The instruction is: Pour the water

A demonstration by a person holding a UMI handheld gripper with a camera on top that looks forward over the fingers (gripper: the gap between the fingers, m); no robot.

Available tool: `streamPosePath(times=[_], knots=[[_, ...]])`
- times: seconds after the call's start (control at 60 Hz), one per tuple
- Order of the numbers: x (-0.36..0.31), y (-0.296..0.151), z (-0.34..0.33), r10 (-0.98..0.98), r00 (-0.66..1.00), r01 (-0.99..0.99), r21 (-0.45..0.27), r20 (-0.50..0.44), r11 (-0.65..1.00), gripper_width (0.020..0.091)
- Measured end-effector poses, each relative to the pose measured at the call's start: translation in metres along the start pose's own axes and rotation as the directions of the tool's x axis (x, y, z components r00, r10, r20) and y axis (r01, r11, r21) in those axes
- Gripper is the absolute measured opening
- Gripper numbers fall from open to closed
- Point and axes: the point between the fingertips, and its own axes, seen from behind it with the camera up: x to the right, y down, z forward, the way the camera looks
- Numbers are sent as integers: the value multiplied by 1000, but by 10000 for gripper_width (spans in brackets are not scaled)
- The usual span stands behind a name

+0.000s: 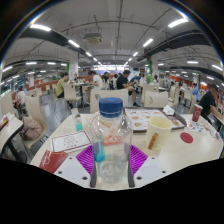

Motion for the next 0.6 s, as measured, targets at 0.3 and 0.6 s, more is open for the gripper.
streamPosePath(times=[0.3,0.6], knots=[[-21,-71,-1,98,991,-103,57,89,993,401],[-17,-189,22,806,461,-837,-120,370,534,398]])
